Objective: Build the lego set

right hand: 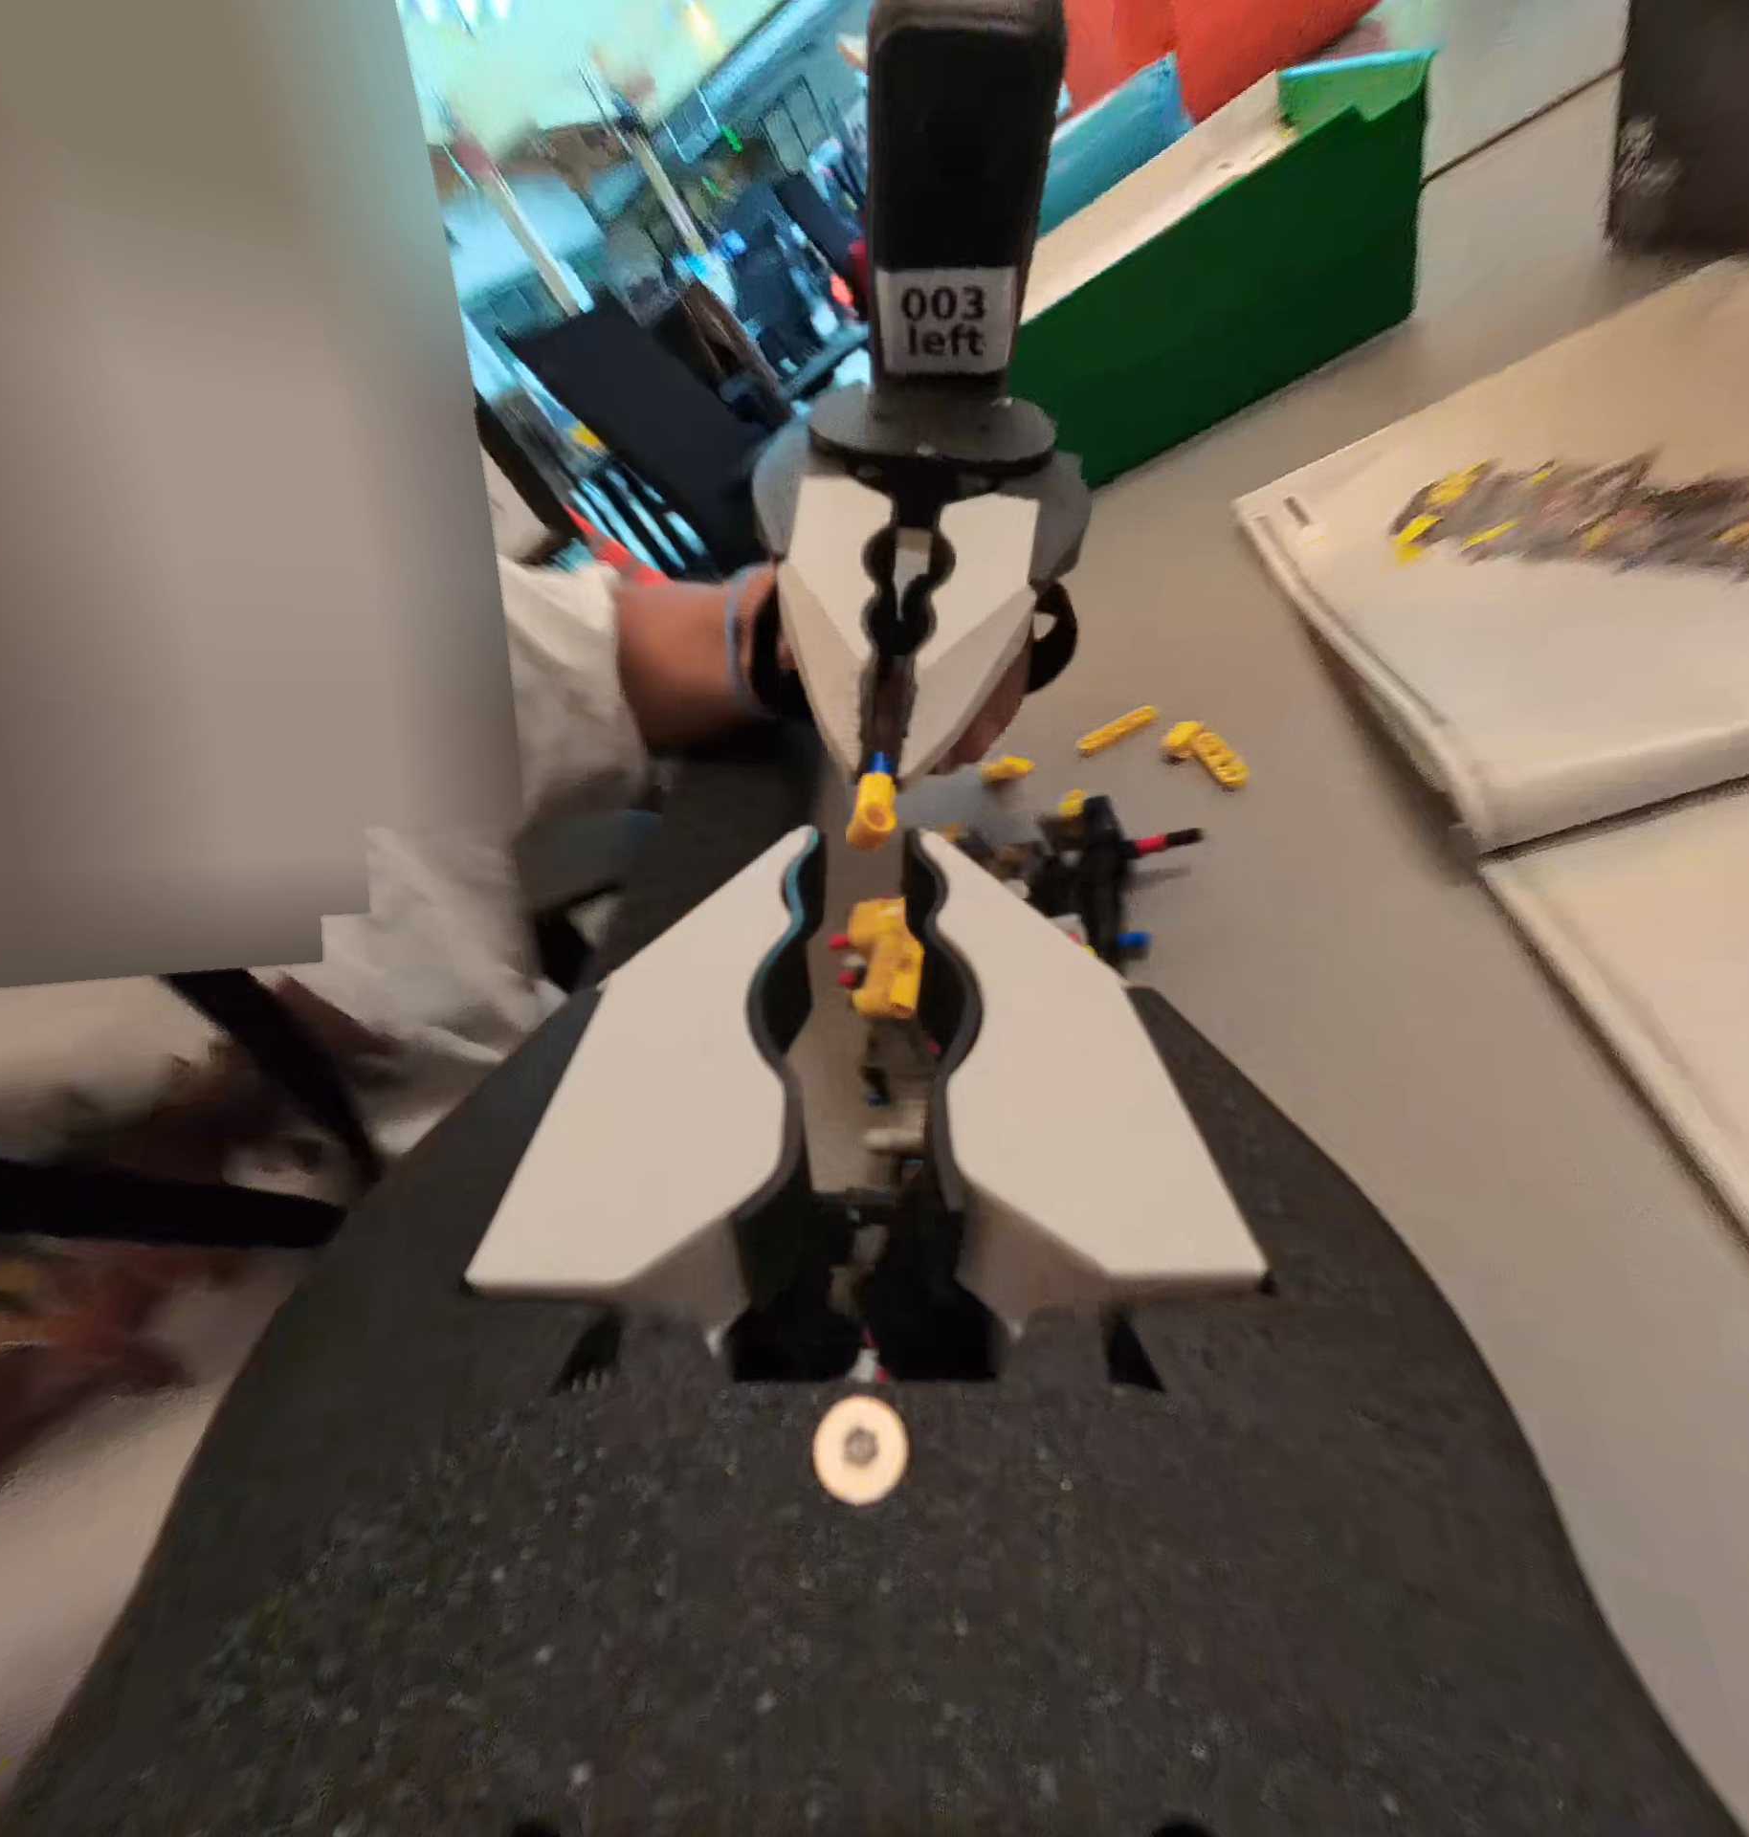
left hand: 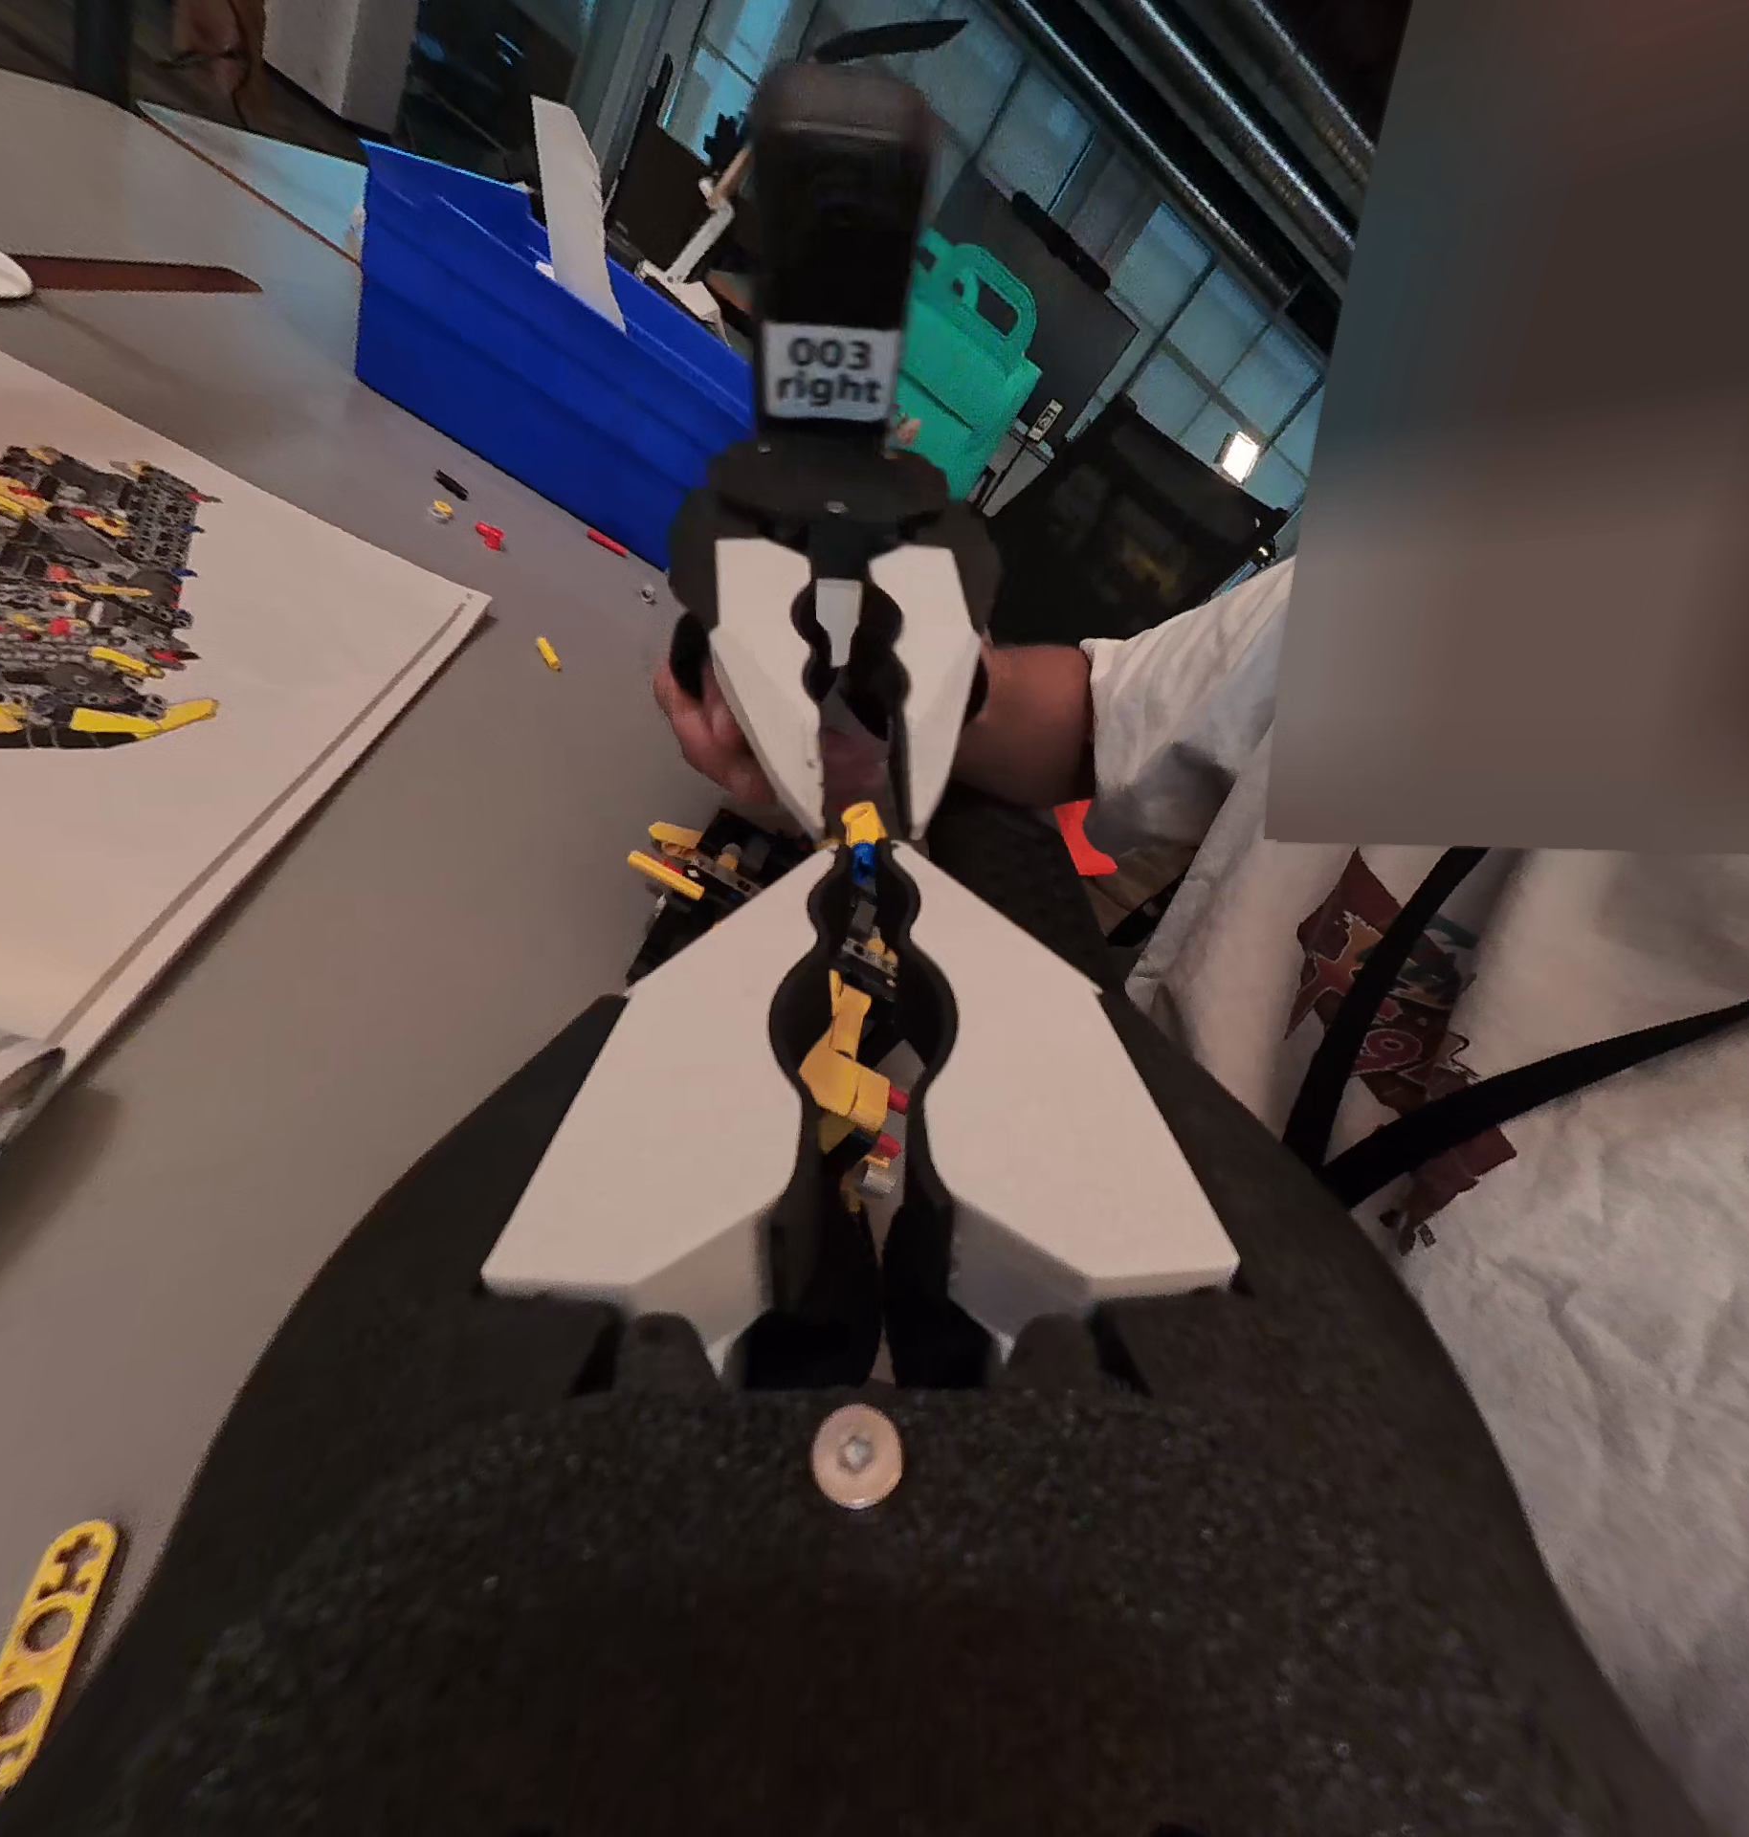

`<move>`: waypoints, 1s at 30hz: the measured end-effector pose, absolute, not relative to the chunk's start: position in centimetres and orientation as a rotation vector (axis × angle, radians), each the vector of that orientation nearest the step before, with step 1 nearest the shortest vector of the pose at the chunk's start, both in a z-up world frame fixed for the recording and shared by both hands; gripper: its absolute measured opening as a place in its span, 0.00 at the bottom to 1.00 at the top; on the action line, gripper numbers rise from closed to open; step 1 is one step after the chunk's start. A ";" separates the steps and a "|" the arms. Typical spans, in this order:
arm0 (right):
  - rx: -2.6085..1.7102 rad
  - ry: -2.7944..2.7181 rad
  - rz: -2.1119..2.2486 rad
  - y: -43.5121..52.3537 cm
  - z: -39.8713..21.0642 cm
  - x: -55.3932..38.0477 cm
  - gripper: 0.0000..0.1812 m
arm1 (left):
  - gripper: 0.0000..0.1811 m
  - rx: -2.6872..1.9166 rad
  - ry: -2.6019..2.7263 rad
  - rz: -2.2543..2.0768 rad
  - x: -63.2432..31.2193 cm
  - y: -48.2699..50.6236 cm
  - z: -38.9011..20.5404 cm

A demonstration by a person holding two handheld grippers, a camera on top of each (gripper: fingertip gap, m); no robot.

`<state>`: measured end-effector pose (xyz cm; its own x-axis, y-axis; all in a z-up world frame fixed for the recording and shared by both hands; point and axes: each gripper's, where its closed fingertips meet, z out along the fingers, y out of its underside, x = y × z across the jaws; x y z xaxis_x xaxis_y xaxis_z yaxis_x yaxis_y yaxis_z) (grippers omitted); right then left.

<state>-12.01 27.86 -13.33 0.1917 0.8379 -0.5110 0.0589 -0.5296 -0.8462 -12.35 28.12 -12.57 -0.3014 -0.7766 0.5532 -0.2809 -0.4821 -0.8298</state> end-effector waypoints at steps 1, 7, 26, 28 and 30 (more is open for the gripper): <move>-1.765 -0.785 1.484 28.0 -12.9 -12.0 0.05 | 0.02 -1.570 1.331 -1.836 -12.3 28.1 -12.6; -1.786 -0.710 1.549 28.2 -13.3 -12.2 0.04 | 0.02 -1.562 1.316 -1.806 -12.2 28.3 -12.5; -1.779 -0.583 1.754 28.0 -12.8 -12.3 0.03 | 0.02 -1.527 1.361 -1.759 -12.3 27.9 -12.3; -1.789 -0.576 1.764 27.9 -12.8 -12.3 0.03 | 0.02 -1.524 1.363 -1.755 -12.3 27.9 -12.3; -1.813 -0.572 1.777 27.8 -13.0 -12.4 0.03 | 0.02 -1.516 1.390 -1.730 -12.3 27.7 -12.5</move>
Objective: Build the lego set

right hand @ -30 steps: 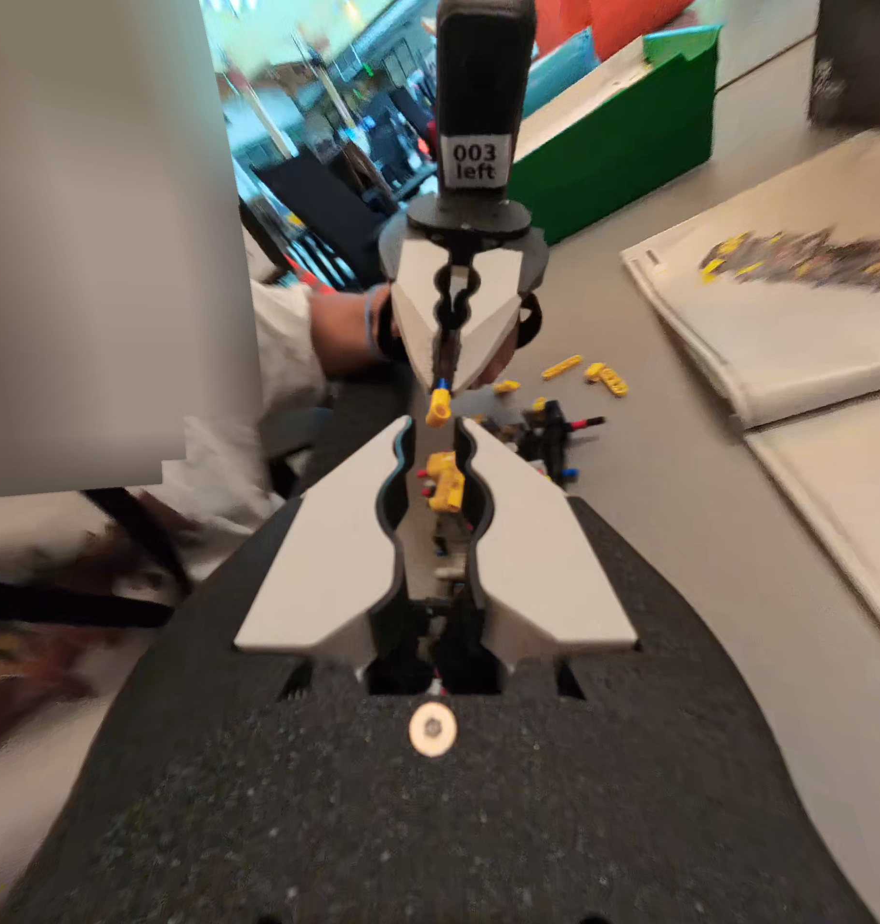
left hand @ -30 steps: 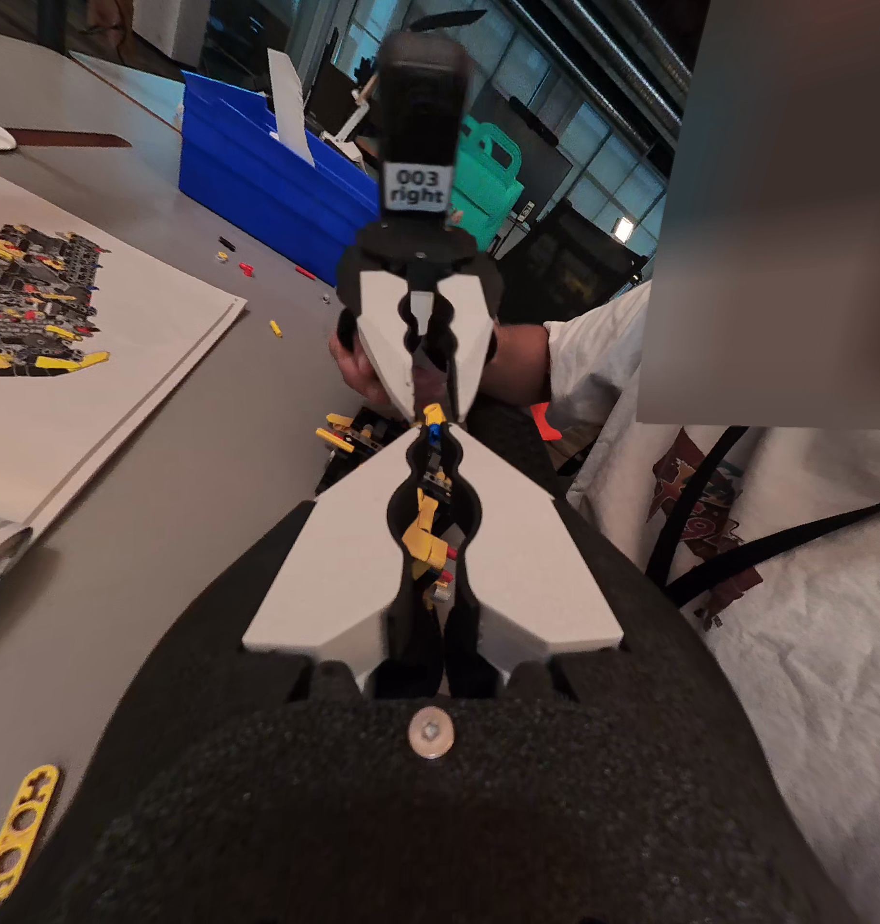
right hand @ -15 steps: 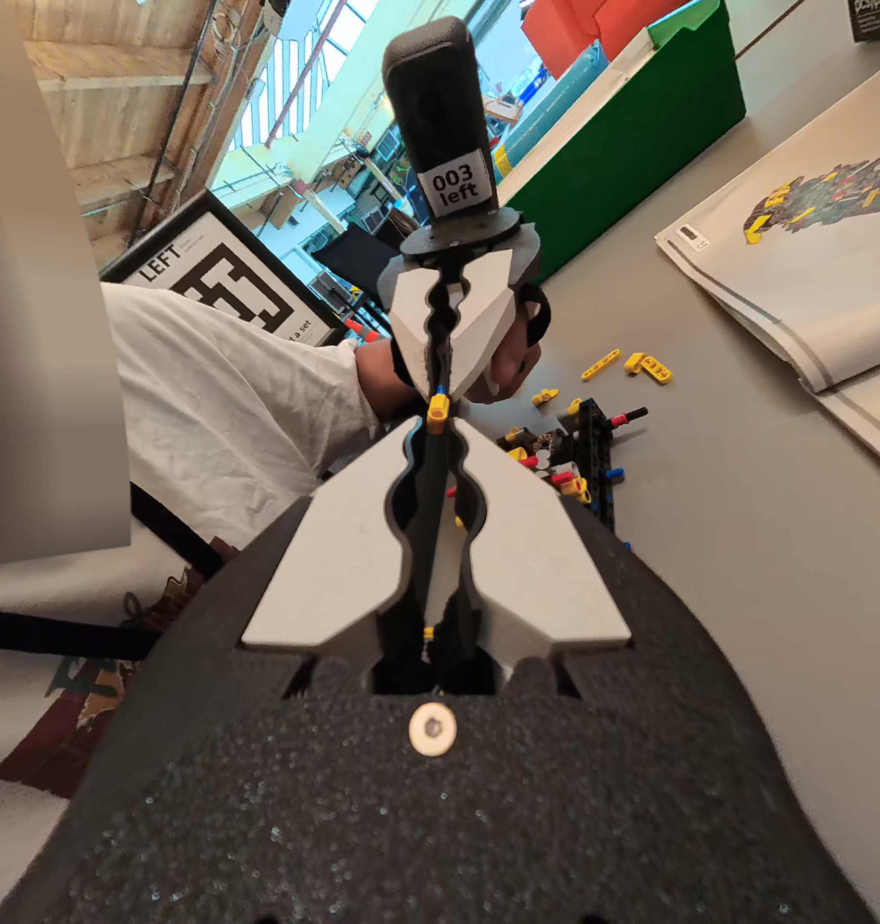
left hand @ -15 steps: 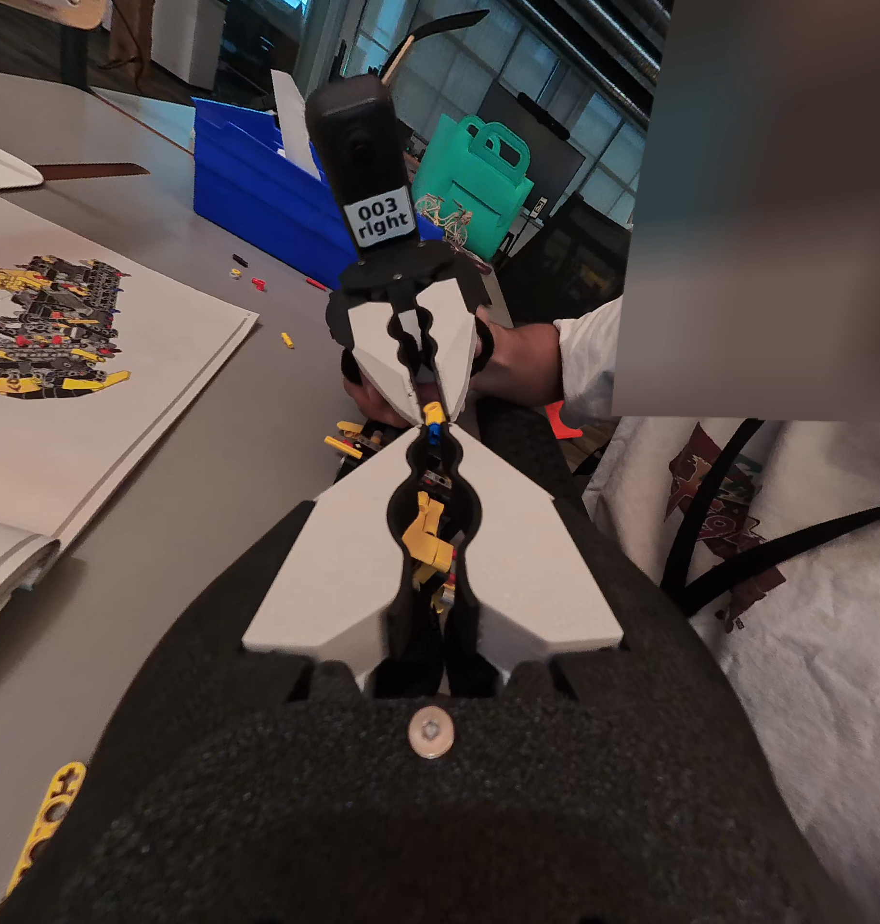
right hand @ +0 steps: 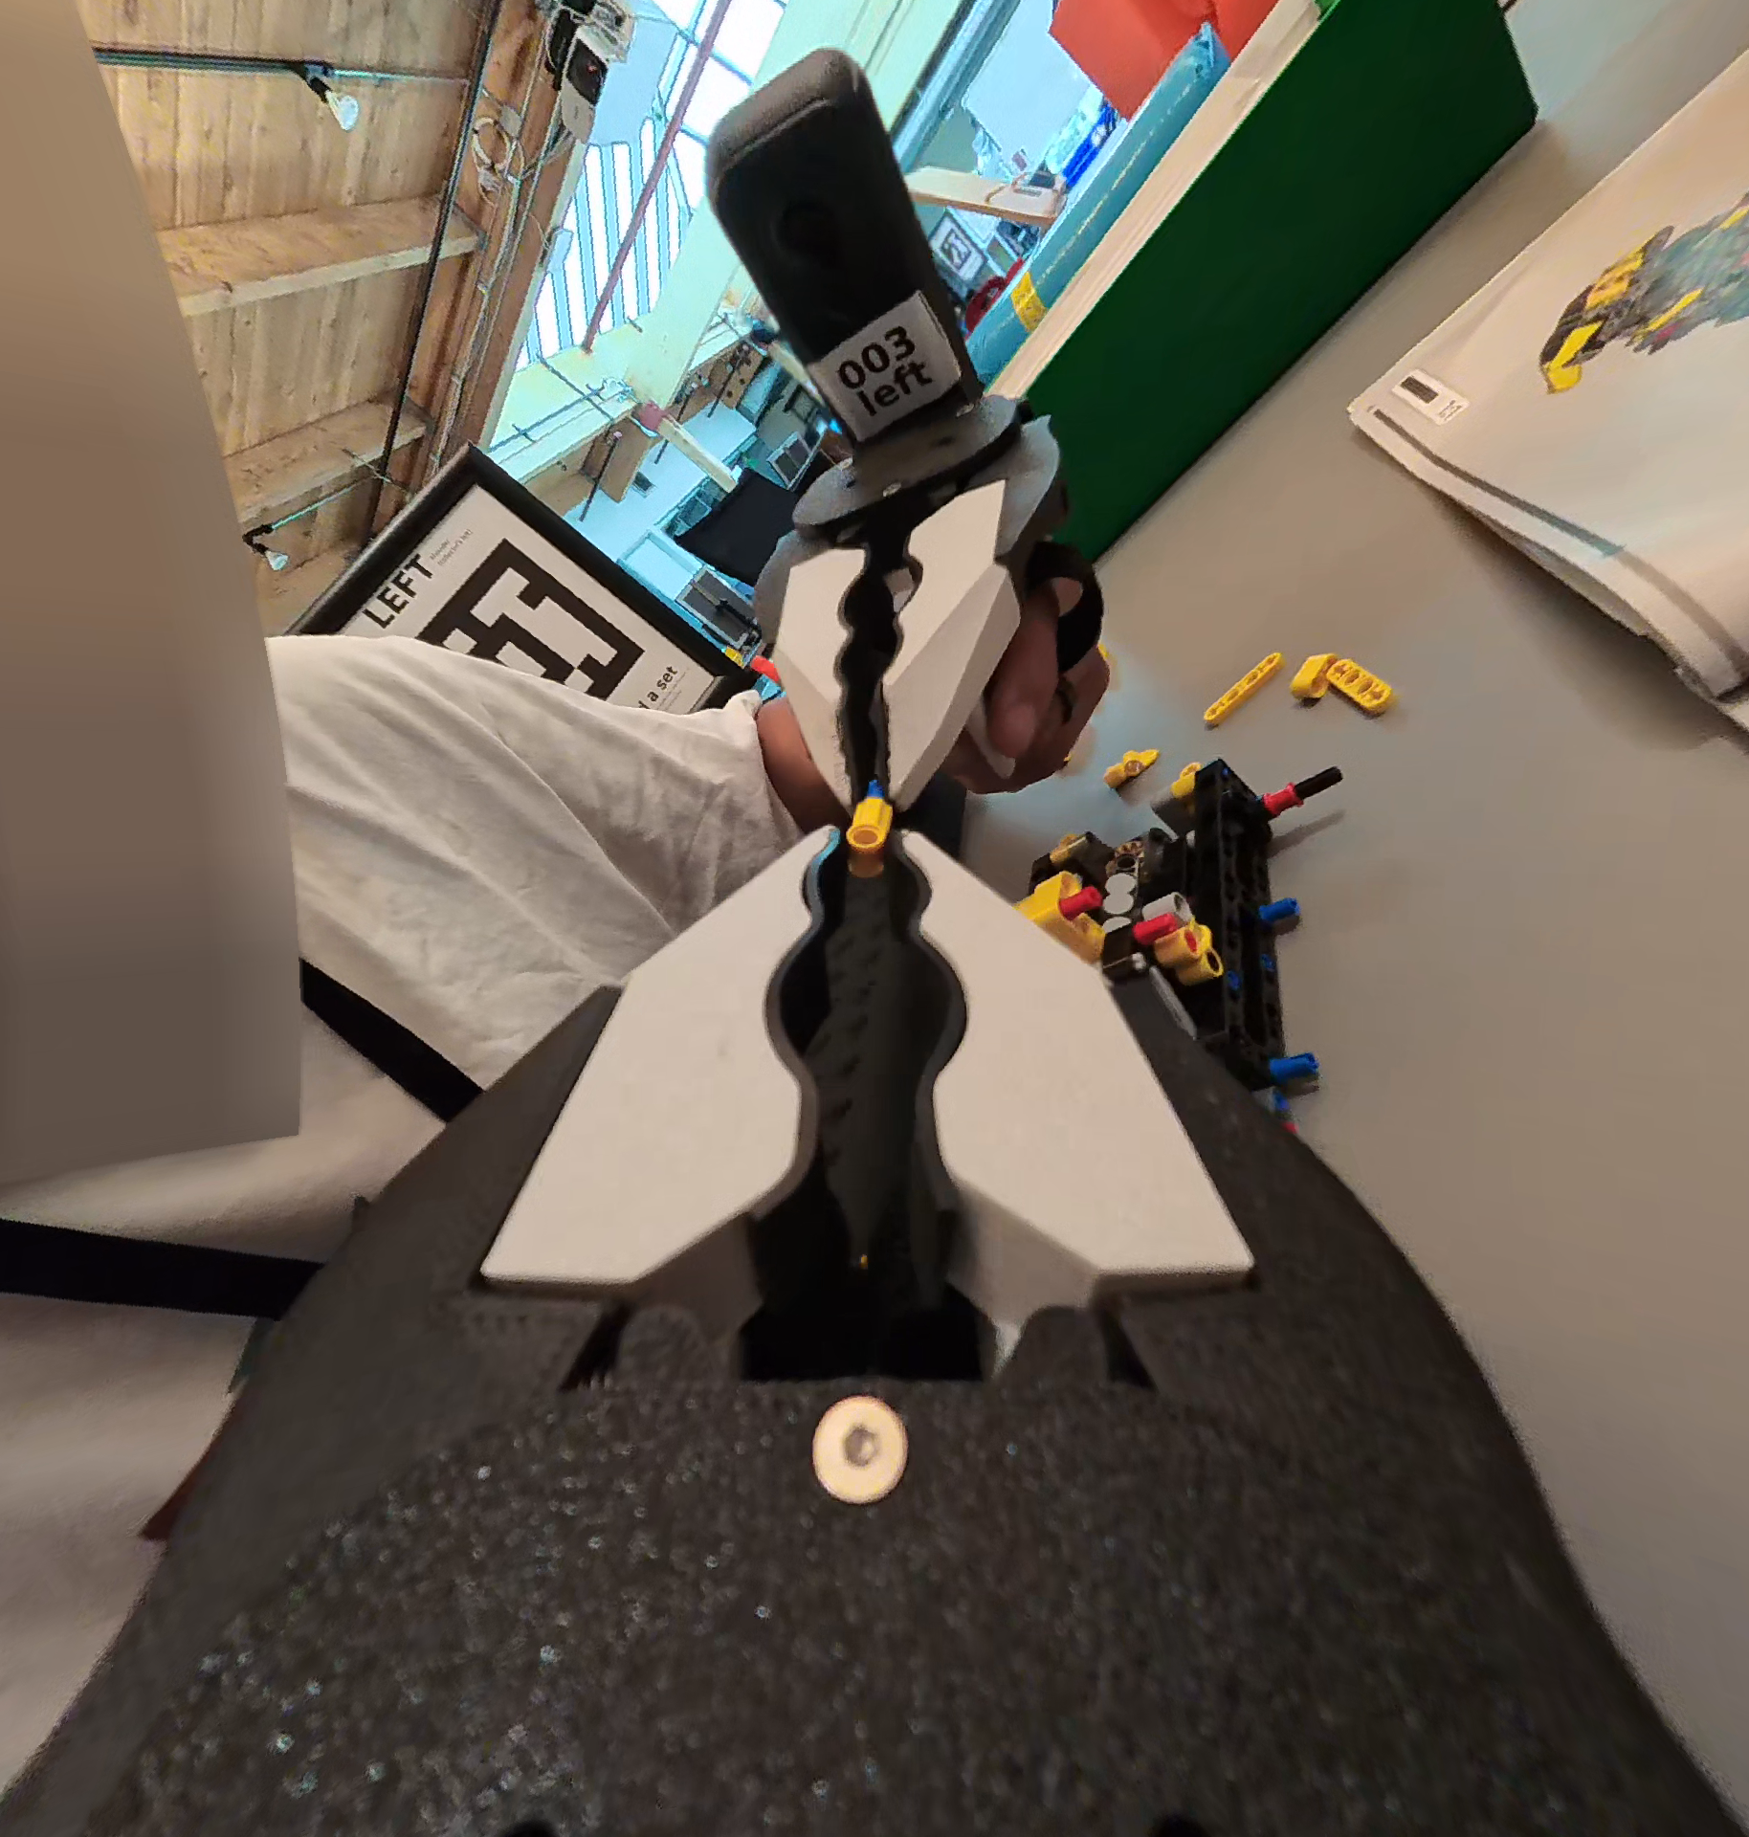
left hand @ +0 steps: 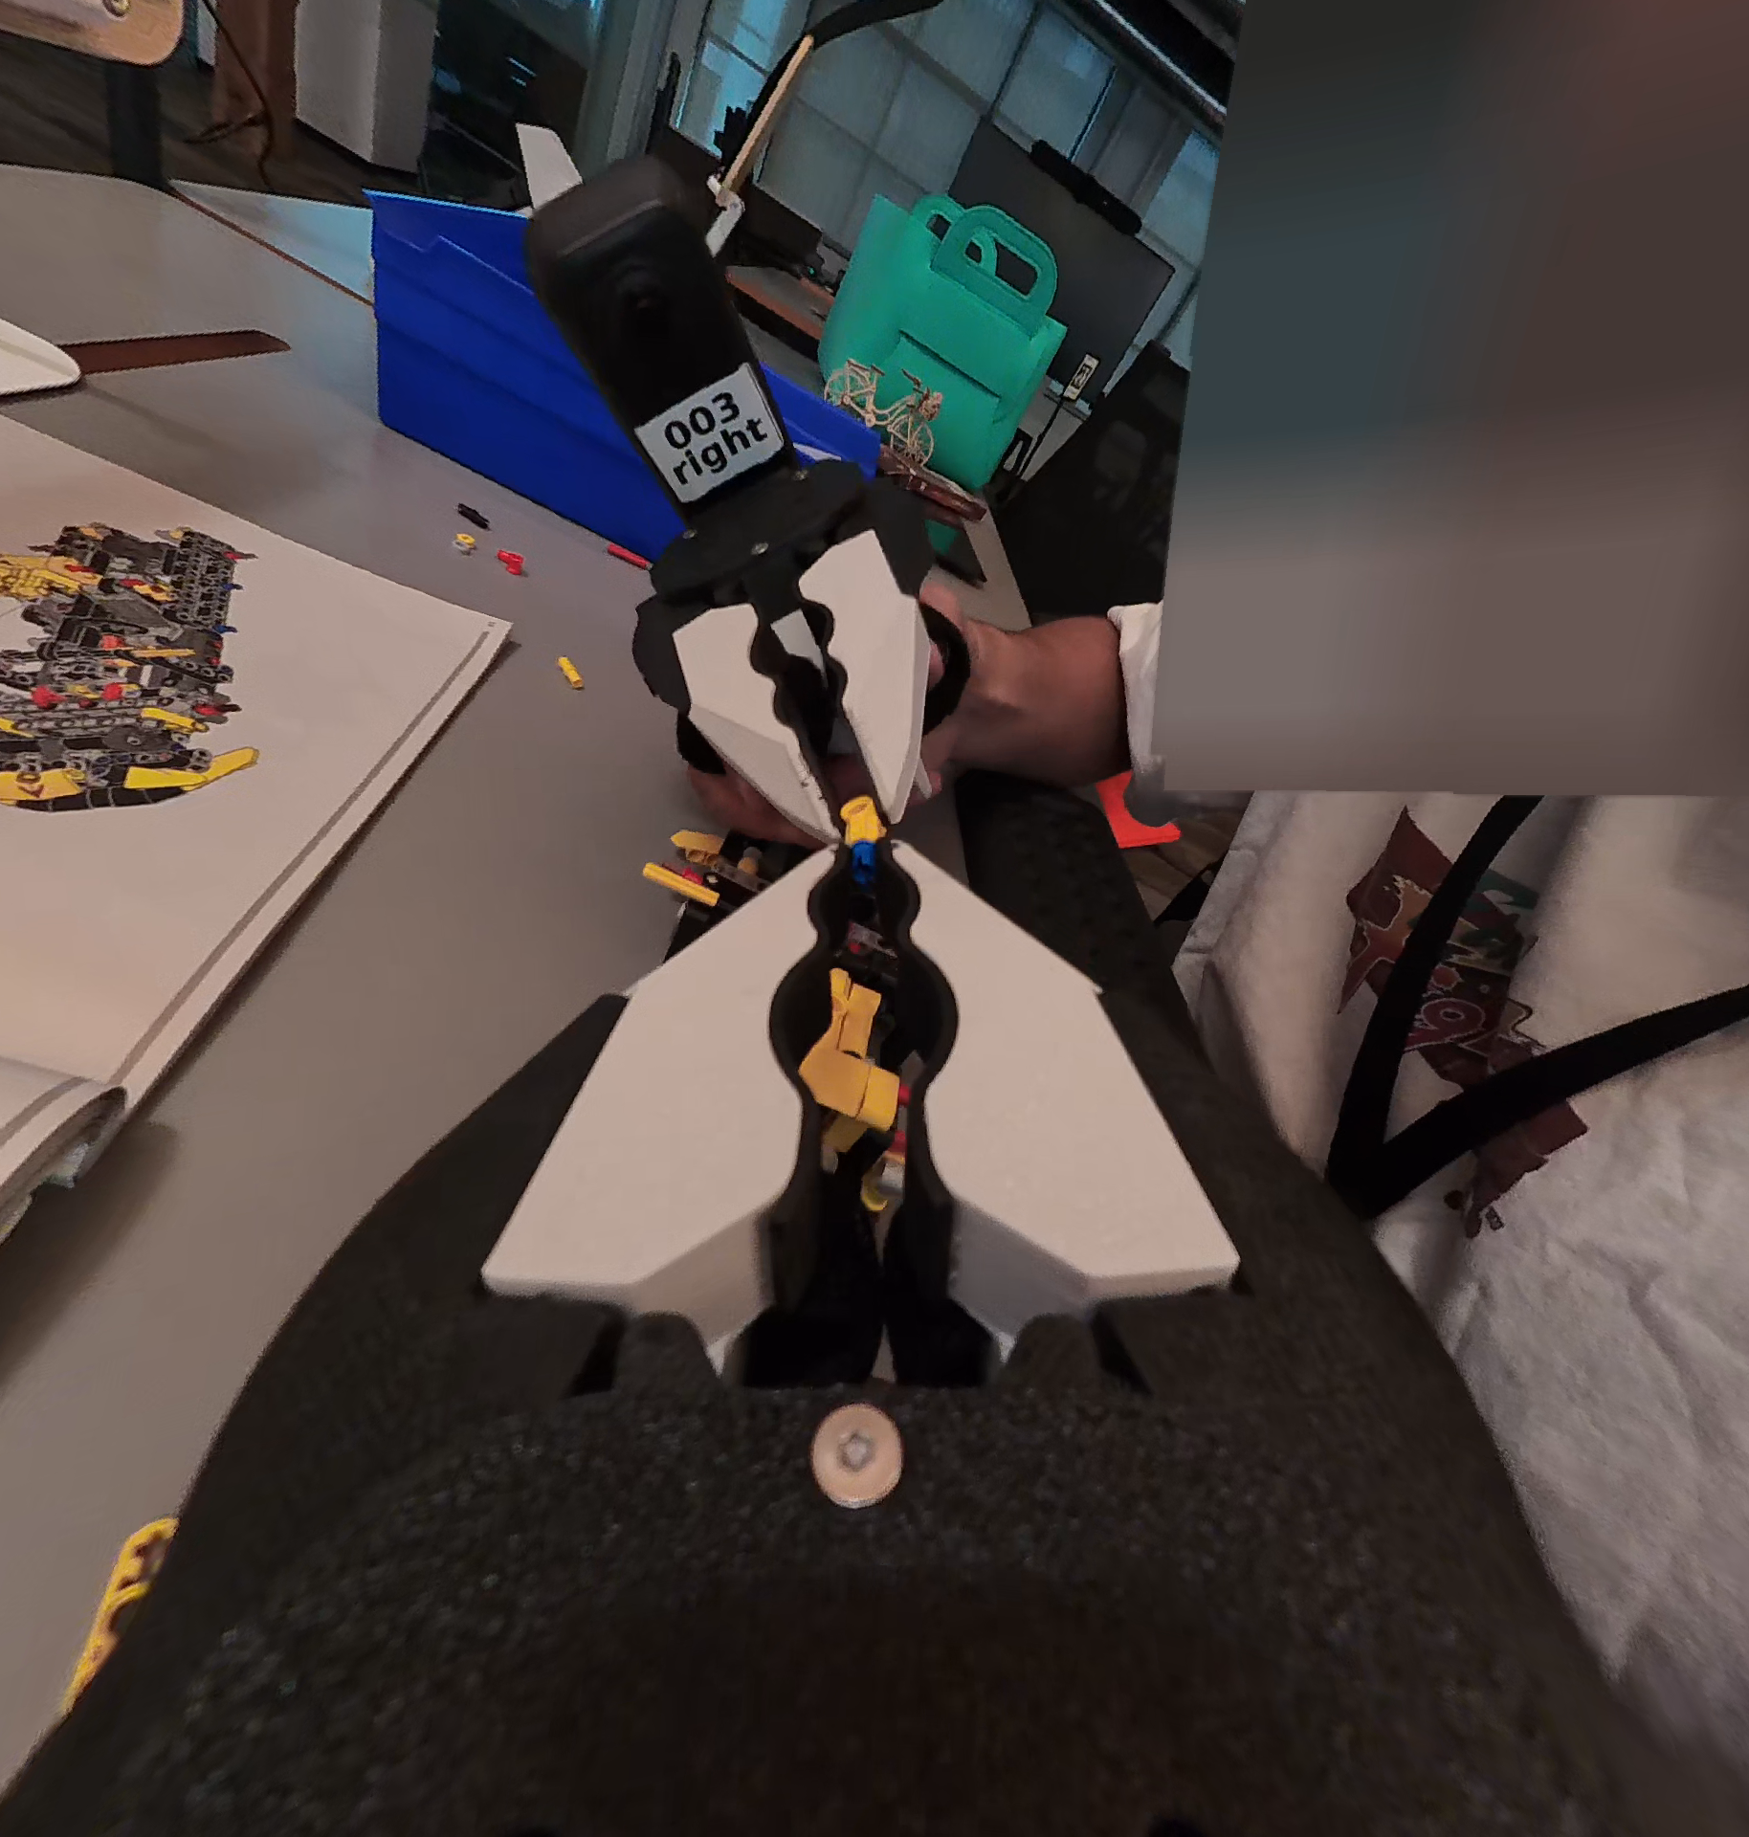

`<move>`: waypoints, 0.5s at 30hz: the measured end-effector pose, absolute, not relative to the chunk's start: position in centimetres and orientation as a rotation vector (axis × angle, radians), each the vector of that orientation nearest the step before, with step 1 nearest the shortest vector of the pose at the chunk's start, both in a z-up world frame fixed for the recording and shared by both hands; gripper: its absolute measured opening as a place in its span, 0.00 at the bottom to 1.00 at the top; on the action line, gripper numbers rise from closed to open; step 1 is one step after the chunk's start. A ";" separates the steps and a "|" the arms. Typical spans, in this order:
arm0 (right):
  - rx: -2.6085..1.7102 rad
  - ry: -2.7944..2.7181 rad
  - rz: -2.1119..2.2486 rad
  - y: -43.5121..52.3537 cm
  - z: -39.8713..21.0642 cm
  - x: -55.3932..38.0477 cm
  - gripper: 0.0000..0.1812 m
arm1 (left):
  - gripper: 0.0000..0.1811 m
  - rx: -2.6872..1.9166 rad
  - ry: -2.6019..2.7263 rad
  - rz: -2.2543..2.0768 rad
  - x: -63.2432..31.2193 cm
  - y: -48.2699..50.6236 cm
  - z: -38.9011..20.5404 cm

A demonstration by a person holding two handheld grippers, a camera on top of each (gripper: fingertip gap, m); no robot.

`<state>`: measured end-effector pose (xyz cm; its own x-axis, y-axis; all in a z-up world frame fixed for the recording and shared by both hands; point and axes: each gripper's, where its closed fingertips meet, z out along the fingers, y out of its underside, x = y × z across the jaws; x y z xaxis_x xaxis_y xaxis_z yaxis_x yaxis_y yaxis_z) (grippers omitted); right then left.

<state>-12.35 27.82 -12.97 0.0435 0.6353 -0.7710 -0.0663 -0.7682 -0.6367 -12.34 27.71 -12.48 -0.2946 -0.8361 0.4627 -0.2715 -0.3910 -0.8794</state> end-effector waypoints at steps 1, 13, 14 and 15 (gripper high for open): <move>-1.826 -0.578 1.765 27.8 -13.2 -12.4 0.03 | 0.02 -1.512 1.412 -1.707 -12.4 27.6 -12.7; -2.271 -0.409 1.637 26.9 -17.4 -10.6 0.03 | 0.25 -1.348 1.849 -1.198 -14.7 27.0 -17.5; -2.291 -0.402 1.637 27.1 -17.5 -10.8 0.03 | 0.25 -1.342 1.869 -1.195 -14.7 26.7 -17.7; -2.308 -0.402 1.637 27.1 -17.6 -11.0 0.03 | 0.26 -1.341 1.889 -1.176 -14.7 26.5 -18.1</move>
